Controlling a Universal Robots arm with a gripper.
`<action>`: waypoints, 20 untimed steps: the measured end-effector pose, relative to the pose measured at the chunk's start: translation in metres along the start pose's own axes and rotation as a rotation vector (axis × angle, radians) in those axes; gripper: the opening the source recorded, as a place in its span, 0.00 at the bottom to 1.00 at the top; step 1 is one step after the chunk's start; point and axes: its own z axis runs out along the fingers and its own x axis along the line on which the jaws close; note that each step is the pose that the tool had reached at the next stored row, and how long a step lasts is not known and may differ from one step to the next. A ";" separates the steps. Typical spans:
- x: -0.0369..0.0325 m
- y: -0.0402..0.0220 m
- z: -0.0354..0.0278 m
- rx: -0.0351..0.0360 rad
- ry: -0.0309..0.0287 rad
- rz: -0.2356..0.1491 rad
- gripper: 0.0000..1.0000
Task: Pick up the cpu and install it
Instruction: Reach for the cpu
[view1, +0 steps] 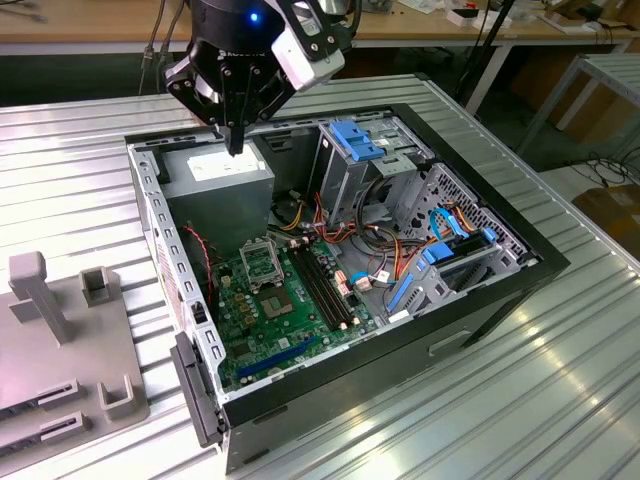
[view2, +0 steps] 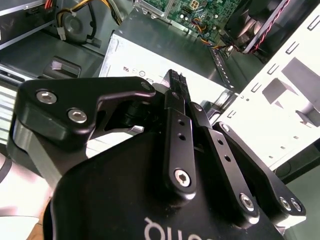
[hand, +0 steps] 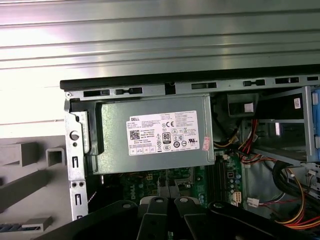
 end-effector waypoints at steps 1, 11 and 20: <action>0.0002 0.0000 0.0000 -0.0001 0.0000 0.000 0.11; 0.0041 -0.0003 0.0001 0.0000 0.0000 0.000 0.11; 0.0071 -0.0006 0.0001 0.0000 0.0000 0.000 0.11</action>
